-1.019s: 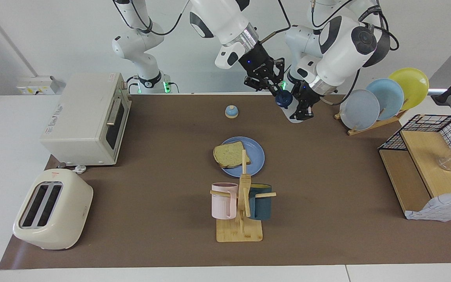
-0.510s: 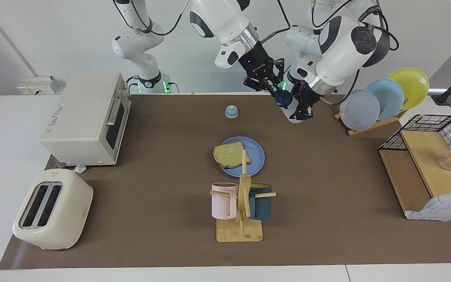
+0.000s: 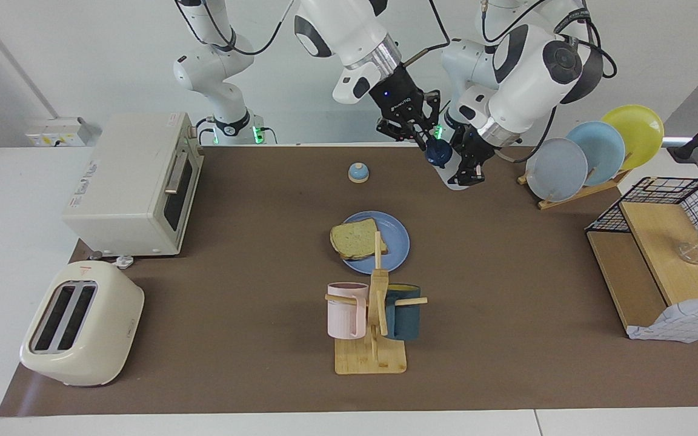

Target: Put bread on plate and add seasoning

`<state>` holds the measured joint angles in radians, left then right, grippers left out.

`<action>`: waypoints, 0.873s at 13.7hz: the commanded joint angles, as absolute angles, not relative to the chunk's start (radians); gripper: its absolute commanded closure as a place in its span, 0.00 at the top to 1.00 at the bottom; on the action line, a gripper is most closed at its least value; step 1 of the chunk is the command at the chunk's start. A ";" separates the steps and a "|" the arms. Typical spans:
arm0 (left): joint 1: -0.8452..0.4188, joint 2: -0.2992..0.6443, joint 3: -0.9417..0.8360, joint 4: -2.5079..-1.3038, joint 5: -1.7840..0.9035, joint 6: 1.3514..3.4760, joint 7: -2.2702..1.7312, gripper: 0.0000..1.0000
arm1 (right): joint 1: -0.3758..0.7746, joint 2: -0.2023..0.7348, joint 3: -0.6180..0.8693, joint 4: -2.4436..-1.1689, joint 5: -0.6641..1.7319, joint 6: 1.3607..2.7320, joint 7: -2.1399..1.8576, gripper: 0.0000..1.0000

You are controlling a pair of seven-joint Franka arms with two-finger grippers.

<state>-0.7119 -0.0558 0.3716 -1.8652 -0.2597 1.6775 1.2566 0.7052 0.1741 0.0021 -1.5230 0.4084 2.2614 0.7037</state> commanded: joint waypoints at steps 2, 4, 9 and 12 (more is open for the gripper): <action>-0.715 -0.081 0.370 -1.888 -0.255 1.697 1.238 0.00 | 0.707 0.175 0.002 -1.522 0.393 2.276 0.686 0.00; -0.716 -0.081 0.370 -1.888 -0.255 1.697 1.236 0.00 | 0.706 0.175 0.002 -1.522 0.394 2.275 0.689 0.00; -0.715 -0.081 0.370 -1.888 -0.253 1.697 1.236 0.00 | 0.690 0.179 0.000 -1.523 0.489 2.283 0.738 0.00; -0.715 -0.083 0.370 -1.891 -0.253 1.697 1.236 0.00 | 0.663 0.179 -0.002 -1.528 0.616 2.301 0.782 0.00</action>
<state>-0.7118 -0.0579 0.3737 -1.8640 -0.2602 1.6847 1.2481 0.6863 0.1792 -0.0071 -1.5271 0.5449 2.2619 0.7462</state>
